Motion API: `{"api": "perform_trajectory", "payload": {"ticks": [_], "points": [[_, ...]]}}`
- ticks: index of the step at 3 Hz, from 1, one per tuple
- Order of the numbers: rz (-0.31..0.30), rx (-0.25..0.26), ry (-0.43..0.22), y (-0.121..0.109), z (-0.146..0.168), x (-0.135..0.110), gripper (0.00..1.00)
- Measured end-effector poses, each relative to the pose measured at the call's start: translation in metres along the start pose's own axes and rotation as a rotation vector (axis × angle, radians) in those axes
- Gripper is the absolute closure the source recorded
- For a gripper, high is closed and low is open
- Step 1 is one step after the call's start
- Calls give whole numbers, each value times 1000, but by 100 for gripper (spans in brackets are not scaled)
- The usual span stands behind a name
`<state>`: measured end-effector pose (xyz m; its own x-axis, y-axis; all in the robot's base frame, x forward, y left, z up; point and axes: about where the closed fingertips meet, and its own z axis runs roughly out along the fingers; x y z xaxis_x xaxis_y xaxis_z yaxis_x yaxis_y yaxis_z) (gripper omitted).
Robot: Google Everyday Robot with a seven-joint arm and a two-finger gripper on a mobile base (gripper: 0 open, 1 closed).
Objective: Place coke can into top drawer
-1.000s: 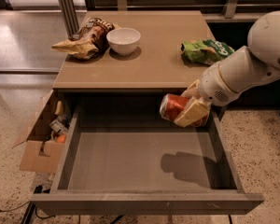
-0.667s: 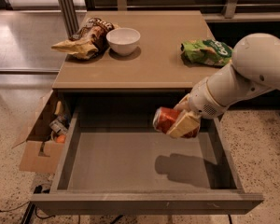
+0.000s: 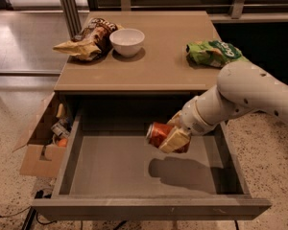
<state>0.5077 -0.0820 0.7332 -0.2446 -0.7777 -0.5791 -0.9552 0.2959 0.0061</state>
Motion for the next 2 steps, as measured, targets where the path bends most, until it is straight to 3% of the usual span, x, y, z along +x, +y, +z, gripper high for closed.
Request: {"api": "perform_trajectory", "payload": {"ticks": [2], "points": [[9,53,-7,-14,60,-1,100]]}}
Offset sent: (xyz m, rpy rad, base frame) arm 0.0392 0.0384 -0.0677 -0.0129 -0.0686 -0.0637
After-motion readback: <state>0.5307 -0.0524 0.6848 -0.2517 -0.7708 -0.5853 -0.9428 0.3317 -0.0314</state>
